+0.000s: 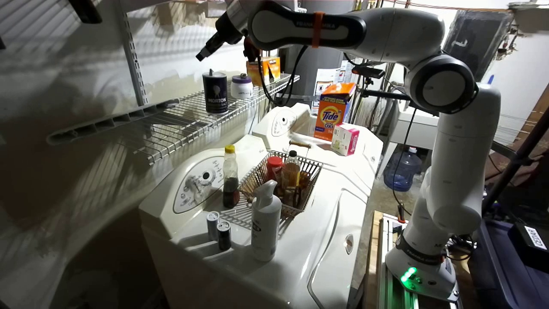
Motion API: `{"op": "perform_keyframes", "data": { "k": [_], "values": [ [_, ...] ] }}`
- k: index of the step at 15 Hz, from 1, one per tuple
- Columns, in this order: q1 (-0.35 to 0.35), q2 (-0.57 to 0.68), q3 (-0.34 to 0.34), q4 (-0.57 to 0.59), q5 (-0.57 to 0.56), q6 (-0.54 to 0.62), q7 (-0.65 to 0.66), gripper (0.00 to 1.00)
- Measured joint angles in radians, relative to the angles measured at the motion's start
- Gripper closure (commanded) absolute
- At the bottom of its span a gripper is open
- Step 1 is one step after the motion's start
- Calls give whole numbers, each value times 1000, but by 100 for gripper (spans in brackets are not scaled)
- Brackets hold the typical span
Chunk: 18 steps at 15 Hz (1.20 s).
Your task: Close the lid on the black and white container on the left side of the bottom shelf.
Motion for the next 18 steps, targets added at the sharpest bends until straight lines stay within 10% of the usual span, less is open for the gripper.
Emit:
{"op": "perform_keyframes", "data": {
  "k": [18],
  "values": [
    [5, 41, -16, 95, -139, -217, 32, 100]
  ]
}}
